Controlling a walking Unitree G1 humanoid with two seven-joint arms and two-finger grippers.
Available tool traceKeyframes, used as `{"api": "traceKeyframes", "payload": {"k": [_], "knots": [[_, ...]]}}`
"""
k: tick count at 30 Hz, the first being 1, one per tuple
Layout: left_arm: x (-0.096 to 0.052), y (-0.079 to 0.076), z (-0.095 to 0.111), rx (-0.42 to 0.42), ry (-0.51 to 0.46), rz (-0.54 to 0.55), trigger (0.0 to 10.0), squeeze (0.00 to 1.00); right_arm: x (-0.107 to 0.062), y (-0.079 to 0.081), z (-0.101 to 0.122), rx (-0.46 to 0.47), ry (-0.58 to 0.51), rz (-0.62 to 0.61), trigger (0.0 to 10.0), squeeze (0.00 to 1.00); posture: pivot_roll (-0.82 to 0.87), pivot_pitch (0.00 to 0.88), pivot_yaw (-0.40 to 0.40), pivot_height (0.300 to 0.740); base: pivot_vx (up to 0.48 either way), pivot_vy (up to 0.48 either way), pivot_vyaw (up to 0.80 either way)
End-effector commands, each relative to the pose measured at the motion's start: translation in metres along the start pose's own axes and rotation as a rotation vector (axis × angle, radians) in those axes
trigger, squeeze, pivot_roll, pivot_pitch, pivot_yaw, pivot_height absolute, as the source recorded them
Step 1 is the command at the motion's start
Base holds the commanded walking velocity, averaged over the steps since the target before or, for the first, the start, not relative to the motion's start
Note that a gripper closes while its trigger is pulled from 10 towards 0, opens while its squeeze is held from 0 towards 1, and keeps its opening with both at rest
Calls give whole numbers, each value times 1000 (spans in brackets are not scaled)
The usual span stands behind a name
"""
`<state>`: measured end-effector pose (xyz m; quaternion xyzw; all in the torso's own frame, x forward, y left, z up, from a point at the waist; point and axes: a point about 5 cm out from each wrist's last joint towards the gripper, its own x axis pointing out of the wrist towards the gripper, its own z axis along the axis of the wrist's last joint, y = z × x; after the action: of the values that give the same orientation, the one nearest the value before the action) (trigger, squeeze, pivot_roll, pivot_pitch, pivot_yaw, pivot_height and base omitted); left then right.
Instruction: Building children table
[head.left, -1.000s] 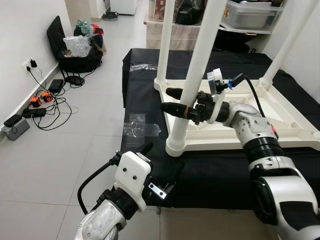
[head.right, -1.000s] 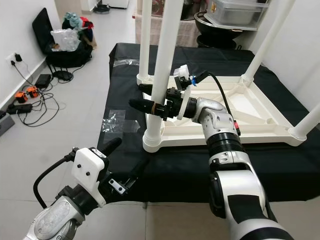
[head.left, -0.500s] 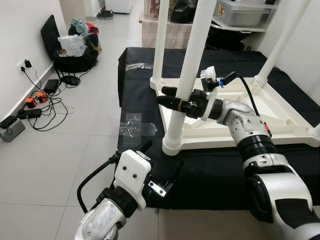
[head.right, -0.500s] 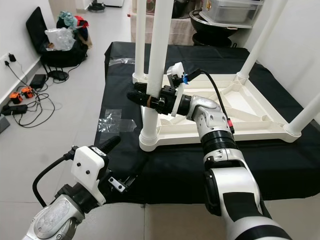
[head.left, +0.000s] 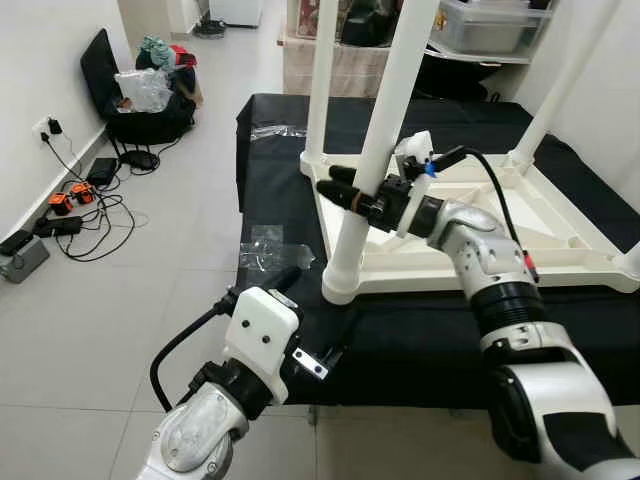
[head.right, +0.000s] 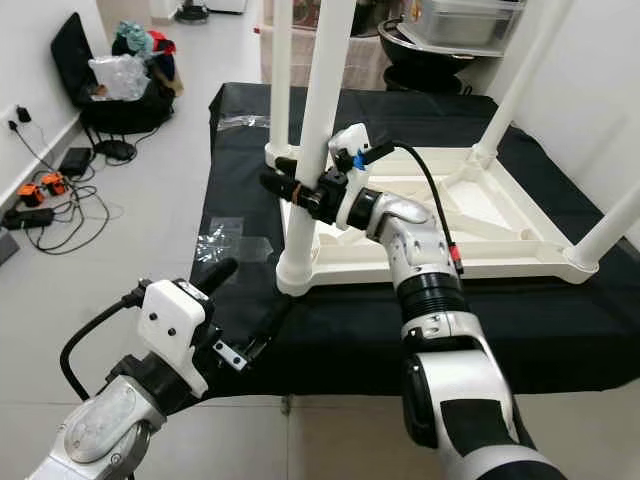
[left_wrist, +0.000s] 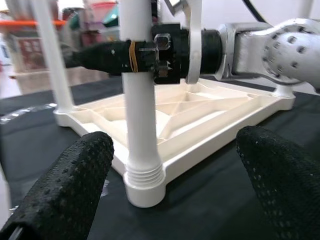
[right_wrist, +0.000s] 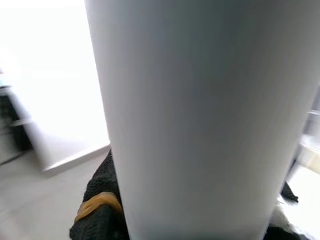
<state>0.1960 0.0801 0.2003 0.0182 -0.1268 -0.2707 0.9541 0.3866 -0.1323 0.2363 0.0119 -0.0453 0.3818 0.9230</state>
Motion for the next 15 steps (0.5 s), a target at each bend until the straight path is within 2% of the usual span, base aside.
{"api": "traceKeyframes", "payload": {"k": [1, 2, 3, 4, 5, 7, 9, 10, 11, 13, 14, 15], "knots": [[-1, 2, -5, 12, 25, 11, 10000, 0, -10, -11, -13, 4, 69, -131, 0, 0, 95, 88, -95, 740, 0, 0, 0], [0, 3, -5, 16, 25, 13, 10000, 0, -11, -12, -15, 7, 84, -198, 0, 0, 94, 89, -94, 740, 0, 0, 0], [0, 3, -5, 16, 25, 13, 10000, 0, -11, -12, -15, 7, 84, -198, 0, 0, 94, 89, -94, 740, 0, 0, 0], [0, 3, -5, 19, 24, 13, 10000, 0, -13, -13, -17, -8, 104, -296, 0, 0, 92, 89, -93, 740, 0, 0, 0], [0, 3, -5, 19, 24, 13, 10000, 0, -13, -13, -17, -8, 104, -296, 0, 0, 92, 89, -93, 740, 0, 0, 0], [0, 2, -4, 19, 24, 13, 10000, 0, -19, -13, -15, -28, 113, -483, 0, 0, 92, 90, -93, 740, 0, 0, 0], [0, 2, -4, 19, 24, 13, 10000, 0, -19, -13, -15, -28, 113, -483, 0, 0, 92, 90, -93, 740, 0, 0, 0], [0, 2, -4, 18, 24, 13, 10000, 0, -23, -15, -13, -34, 115, -604, 0, 0, 92, 90, -93, 740, 0, 0, 0], [0, 2, -4, 18, 24, 13, 10000, 0, -23, -15, -13, -34, 115, -604, 0, 0, 92, 90, -93, 740, 0, 0, 0], [0, 2, -4, 19, 23, 15, 10000, 0, -29, -17, -9, -19, 106, -817, 0, 0, 91, 93, -96, 740, 0, 0, 0], [0, 2, -4, 19, 23, 15, 10000, 0, -29, -17, -9, -19, 106, -817, 0, 0, 91, 93, -96, 740, 0, 0, 0], [1, 2, -4, 19, 21, 17, 10000, 0, -32, -17, -6, -19, 88, -923, 0, 0, 91, 93, -97, 740, 0, 0, 0]]}}
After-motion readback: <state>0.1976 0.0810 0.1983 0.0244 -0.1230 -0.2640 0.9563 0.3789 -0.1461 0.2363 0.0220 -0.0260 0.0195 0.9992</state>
